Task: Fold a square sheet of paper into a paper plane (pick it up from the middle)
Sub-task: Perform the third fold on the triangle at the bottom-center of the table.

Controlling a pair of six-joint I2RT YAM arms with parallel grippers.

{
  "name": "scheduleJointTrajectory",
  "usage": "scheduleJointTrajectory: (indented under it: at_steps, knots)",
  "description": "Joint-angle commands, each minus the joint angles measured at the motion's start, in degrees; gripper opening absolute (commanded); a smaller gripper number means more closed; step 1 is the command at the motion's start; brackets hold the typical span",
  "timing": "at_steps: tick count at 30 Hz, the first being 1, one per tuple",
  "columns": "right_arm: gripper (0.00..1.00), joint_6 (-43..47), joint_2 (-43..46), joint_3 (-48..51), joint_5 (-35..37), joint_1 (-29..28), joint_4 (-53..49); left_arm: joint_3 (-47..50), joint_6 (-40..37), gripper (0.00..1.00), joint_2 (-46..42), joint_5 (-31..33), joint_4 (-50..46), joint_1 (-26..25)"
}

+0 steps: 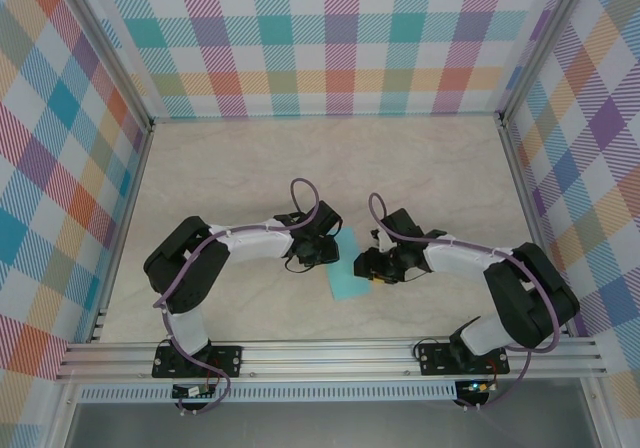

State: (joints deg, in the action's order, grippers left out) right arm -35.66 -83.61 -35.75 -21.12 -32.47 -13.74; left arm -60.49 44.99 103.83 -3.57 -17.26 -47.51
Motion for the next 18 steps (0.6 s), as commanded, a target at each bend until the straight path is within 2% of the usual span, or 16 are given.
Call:
scheduleJointTrajectory:
  at_steps: [1, 7, 13, 18]
  knots:
    - [0.49, 0.97, -0.18, -1.1, 1.94, 0.73, -1.78, -0.59, -2.0, 0.27, 1.46, 0.68, -2.94, -0.33]
    - [0.5, 1.06, -1.55, -0.59, -2.44, 1.0, 1.34, -0.51, -2.29, 0.27, 1.58, 0.15, -2.78, -0.29]
    - [0.42, 0.95, -0.97, 0.44, -8.15, 1.0, 4.14, -0.15, -2.37, 0.27, 1.19, -0.1, -2.61, -0.38]
    - [0.43, 0.19, 0.53, 1.0, -7.49, 1.09, 4.3, -0.46, -2.67, 0.27, 0.92, -0.21, -2.73, -0.36]
